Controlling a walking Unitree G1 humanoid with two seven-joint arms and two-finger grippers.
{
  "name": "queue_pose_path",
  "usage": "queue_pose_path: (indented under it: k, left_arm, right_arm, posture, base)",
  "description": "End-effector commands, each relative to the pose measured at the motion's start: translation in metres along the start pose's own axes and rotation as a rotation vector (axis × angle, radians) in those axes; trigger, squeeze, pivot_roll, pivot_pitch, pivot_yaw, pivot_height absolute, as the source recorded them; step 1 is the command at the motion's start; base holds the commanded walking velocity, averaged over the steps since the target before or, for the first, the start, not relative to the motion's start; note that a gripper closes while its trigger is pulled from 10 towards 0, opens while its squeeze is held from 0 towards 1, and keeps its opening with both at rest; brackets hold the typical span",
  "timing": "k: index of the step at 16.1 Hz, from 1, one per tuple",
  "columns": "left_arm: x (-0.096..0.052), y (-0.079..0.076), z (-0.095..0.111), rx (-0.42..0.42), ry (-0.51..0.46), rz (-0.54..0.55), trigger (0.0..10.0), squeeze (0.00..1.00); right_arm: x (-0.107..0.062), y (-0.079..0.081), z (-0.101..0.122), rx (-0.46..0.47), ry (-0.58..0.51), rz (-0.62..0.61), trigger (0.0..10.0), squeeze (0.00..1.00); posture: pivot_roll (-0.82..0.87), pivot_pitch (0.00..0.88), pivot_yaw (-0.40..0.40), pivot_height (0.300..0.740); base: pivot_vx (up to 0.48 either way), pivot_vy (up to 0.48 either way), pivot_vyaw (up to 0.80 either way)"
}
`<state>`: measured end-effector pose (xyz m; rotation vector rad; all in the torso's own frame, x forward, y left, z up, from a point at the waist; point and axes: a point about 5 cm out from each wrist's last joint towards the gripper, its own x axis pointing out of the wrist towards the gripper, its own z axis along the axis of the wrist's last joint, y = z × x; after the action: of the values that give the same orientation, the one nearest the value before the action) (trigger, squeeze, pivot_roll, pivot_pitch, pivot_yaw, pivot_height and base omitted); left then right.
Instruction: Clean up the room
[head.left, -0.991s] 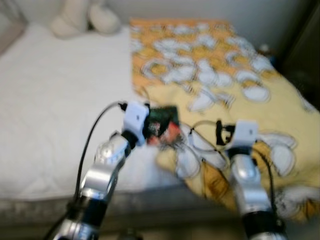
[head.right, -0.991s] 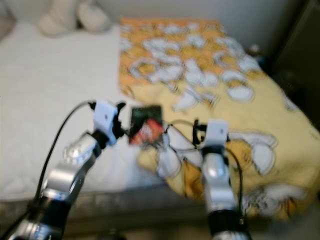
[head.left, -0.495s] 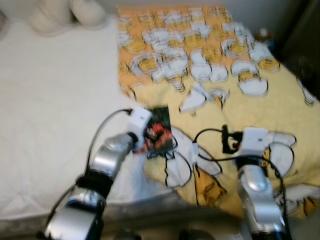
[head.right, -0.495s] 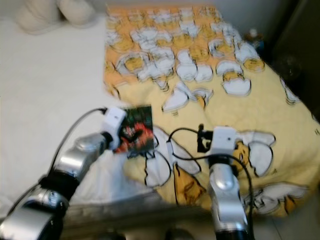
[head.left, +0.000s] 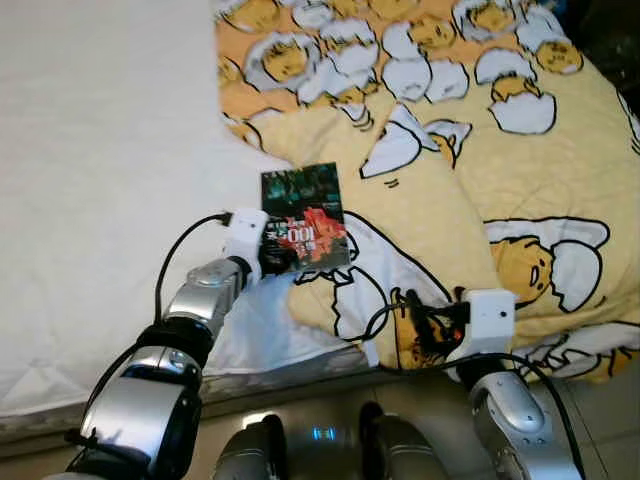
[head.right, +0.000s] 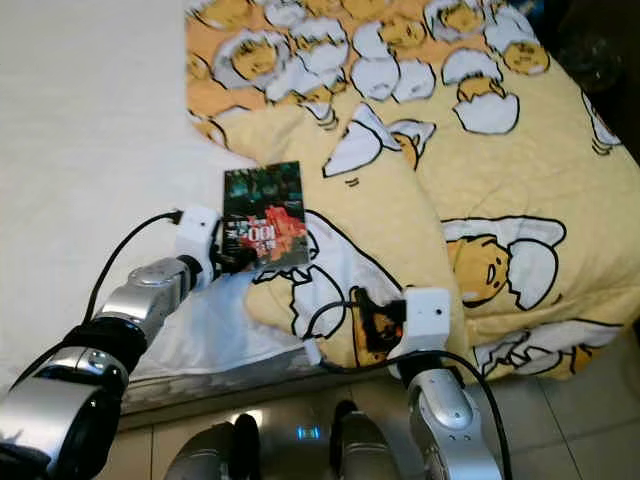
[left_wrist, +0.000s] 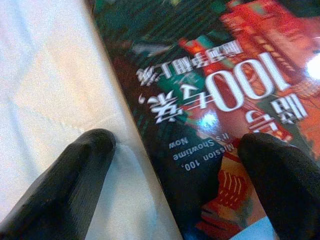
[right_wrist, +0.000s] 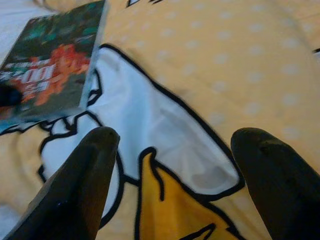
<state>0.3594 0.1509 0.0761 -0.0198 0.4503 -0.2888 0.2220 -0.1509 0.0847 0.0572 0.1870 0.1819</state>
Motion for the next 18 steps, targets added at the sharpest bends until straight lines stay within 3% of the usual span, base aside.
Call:
queue_pose_path:
  k: [1,2,3,5,6,7,8,14,18]
  left_arm:
    - [-0.001,0.007,-0.004,-0.167,0.011,0.025,10.0,0.00]
    - [-0.002,0.010,-0.001,-0.324,-0.021,0.021,10.0,0.00]
    - [-0.002,0.012,0.002,-0.393,-0.040,0.016,10.0,0.00]
    - [-0.003,0.015,0.002,-0.480,-0.061,0.012,10.0,0.00]
    - [-0.003,0.016,0.001,-0.498,-0.064,0.017,9.3,0.00]
    - [-0.004,0.018,0.000,-0.520,-0.069,0.022,0.5,0.00]
    - [-0.004,0.017,-0.001,-0.548,-0.072,0.012,0.0,0.00]
    - [-0.002,0.003,-0.010,-0.606,-0.082,-0.082,0.0,0.00]
    - [0.001,-0.009,-0.001,-0.648,-0.143,-0.183,0.0,0.00]
  right_arm:
    - [-0.005,0.005,-0.001,0.022,0.023,0.044,10.0,0.00]
    - [-0.007,0.006,0.000,0.031,0.028,0.062,10.0,0.00]
    - [-0.009,0.008,0.000,0.040,0.030,0.077,10.0,0.00]
    - [-0.012,0.016,0.001,0.075,0.030,0.136,10.0,0.00]
    - [-0.012,0.019,0.001,0.081,0.034,0.159,10.0,0.00]
    - [-0.012,0.022,0.001,0.085,0.040,0.178,10.0,0.00]
    - [-0.013,0.023,0.002,0.087,0.047,0.182,10.0,0.00]
    - [-0.014,0.026,0.001,0.103,0.059,0.190,10.0,0.00]
    - [-0.016,0.029,-0.001,0.112,0.067,0.195,10.0,0.00]
  posture:
    - [-0.14,0.329,0.035,0.740]
    - [-0.15,0.333,0.034,0.740]
    - [-0.15,0.336,0.033,0.740]
    - [-0.15,0.340,0.032,0.740]
    - [-0.15,0.342,0.032,0.740]
    - [-0.15,0.342,0.032,0.740]
    - [-0.15,0.343,0.030,0.740]
    - [-0.15,0.341,0.035,0.740]
    - [-0.15,0.340,0.040,0.740]
  base:
    - [0.000,0.000,0.00]
    - [0.000,0.000,0.00]
    - [0.000,0.000,0.00]
    - [0.000,0.000,0.00]
    - [0.000,0.000,0.00]
    - [0.000,0.000,0.00]
    - [0.000,0.000,0.00]
    - [0.000,0.000,0.00]
    - [0.000,0.000,0.00]
